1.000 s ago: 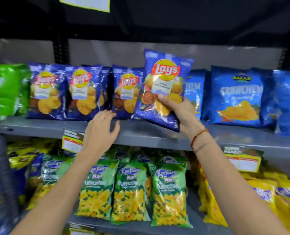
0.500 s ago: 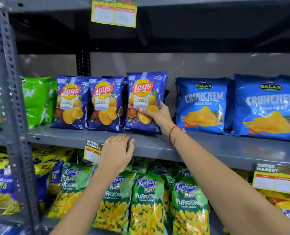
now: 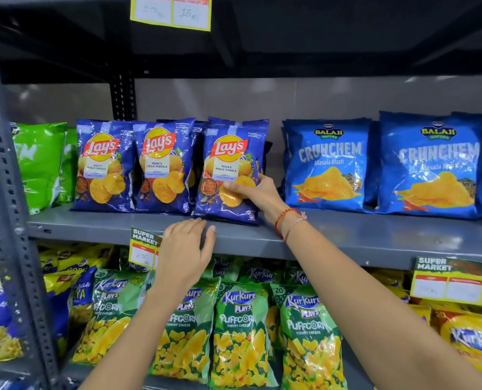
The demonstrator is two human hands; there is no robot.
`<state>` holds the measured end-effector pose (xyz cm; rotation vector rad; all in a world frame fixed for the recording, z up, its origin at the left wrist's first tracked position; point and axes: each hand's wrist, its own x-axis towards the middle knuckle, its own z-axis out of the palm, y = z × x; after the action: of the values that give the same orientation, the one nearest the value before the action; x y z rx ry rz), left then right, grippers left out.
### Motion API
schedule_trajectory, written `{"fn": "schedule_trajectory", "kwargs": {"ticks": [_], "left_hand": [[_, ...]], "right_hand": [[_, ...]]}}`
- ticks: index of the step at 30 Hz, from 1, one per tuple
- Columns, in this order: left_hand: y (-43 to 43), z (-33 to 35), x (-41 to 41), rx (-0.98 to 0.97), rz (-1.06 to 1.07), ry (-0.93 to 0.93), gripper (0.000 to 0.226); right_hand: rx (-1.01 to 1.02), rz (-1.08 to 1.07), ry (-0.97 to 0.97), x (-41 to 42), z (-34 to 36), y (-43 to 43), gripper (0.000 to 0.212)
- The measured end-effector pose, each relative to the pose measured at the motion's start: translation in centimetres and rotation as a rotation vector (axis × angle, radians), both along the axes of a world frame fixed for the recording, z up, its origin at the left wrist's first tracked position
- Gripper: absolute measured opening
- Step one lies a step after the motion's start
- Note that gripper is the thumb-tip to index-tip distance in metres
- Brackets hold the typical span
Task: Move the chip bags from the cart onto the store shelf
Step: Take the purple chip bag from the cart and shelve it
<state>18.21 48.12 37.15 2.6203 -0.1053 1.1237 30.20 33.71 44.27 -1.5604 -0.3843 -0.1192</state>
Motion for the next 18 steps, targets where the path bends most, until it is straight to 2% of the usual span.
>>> {"fn": "schedule_trajectory", "kwargs": {"ticks": [1, 4, 8, 12, 15, 18], "left_hand": [[0.0, 0.0, 0.0, -0.018, -0.012, -0.013, 0.048], [-0.4, 0.0, -0.4, -0.078, -0.06, -0.102, 0.039], [-3.0, 0.0, -1.2, -0.126, -0.12, -0.247, 0.028], [-7.7, -0.3, -1.8, -0.179, -0.217, -0.304, 0.023], [-12.7, -1.2, -2.1, -0.168, -0.362, -0.3, 0.023], [-18.7, -3.3, -2.9, -0.132, -0.594, -0.268, 0.022]], "right_hand": [[-0.015, -0.025, 0.001, -0.4, 0.0, -0.3, 0.098], [-0.093, -0.157, -0.07, -2.1, 0.0, -2.2, 0.067], [-0.124, -0.331, -0.246, -6.4, -0.7, -6.9, 0.053], [-0.05, -0.418, -0.315, -11.7, -2.9, -13.0, 0.033], [-0.03, -0.55, -0.34, -15.9, -5.5, -17.9, 0.026], [-0.052, -0.707, -0.296, -20.1, -8.8, -23.1, 0.022]]}}
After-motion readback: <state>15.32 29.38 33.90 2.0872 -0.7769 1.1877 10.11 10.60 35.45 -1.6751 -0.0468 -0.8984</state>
